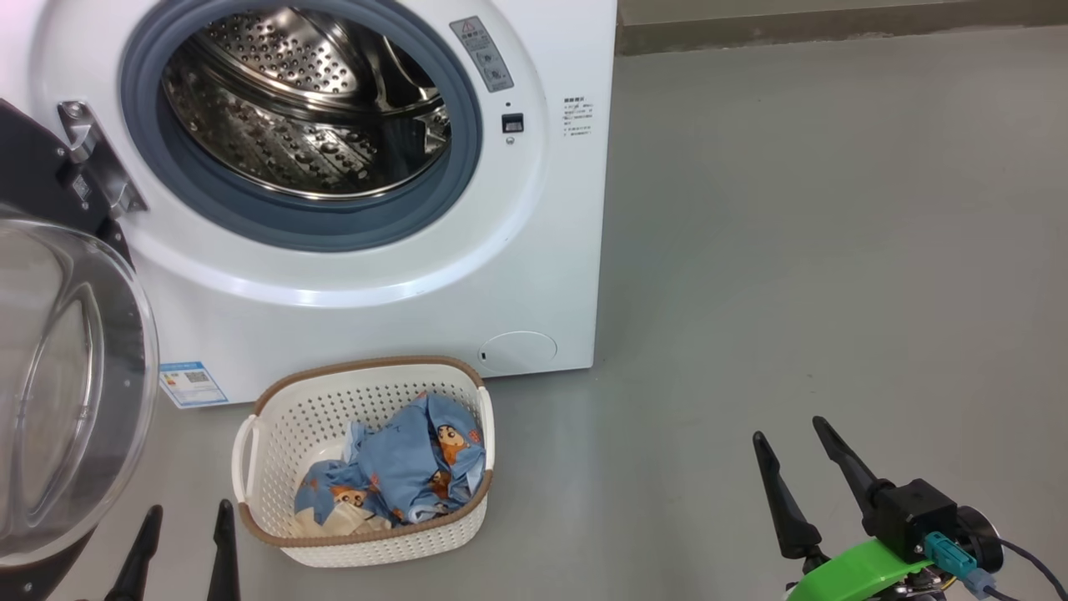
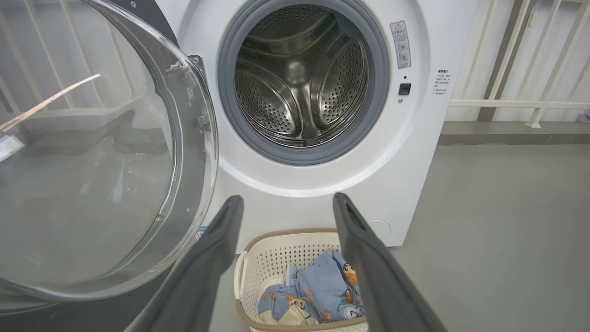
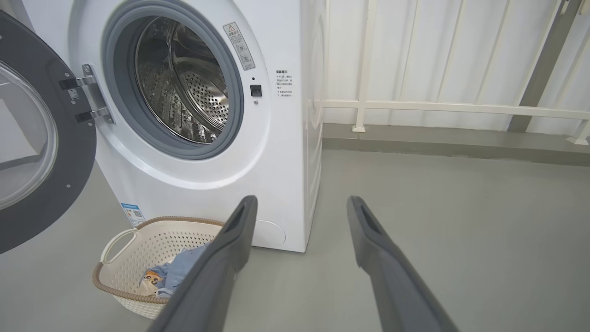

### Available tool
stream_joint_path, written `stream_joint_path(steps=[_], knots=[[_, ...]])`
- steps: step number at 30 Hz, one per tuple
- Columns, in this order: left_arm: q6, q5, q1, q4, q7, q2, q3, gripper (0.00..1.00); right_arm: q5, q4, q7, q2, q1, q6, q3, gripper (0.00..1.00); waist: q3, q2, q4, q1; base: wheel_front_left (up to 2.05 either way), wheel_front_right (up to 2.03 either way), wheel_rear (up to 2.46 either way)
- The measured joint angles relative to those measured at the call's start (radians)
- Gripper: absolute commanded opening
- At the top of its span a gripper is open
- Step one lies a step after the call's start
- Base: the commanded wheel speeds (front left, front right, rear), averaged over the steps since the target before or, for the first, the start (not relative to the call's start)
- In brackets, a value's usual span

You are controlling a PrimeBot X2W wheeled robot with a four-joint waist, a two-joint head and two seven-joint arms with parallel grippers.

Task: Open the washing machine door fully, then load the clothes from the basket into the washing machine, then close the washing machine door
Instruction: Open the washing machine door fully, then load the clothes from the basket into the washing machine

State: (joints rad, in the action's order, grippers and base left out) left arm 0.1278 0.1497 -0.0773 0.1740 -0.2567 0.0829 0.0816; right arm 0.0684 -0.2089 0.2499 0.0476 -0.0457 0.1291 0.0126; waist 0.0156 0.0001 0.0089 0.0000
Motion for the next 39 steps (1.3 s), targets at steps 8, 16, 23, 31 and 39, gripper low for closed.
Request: stream_joint_path(steps=[8,16,23,31,39], knots=[[0.000,0.000,0.000,0.022,0.000,0.000,0.002,1.00,0.000,0.002,0.000,0.000,0.000,0.000,0.006,1.00,0.005,0.0000,0.006,0.0000,0.00,0.00,0.00],[0.000,0.000,0.000,0.045,0.000,0.000,0.010,1.00,0.000,0.002,0.000,0.000,0.000,0.000,0.004,1.00,0.007,0.0000,0.010,0.0000,0.00,0.00,0.00],[0.000,0.000,0.001,0.049,0.000,-0.002,0.012,1.00,0.000,0.000,0.000,0.000,0.000,0.000,0.000,1.00,0.009,0.0000,0.010,0.0000,0.00,0.00,0.00],[0.000,0.000,0.002,0.055,0.000,-0.004,0.014,1.00,0.000,0.000,0.000,0.000,0.000,0.000,-0.010,1.00,0.007,0.0000,0.016,0.0000,0.00,0.00,0.00],[0.000,0.000,0.003,0.060,0.000,-0.004,0.015,1.00,0.000,0.000,0.000,0.000,0.000,0.000,-0.013,1.00,0.008,0.0000,0.023,0.0000,0.00,0.00,0.00]])
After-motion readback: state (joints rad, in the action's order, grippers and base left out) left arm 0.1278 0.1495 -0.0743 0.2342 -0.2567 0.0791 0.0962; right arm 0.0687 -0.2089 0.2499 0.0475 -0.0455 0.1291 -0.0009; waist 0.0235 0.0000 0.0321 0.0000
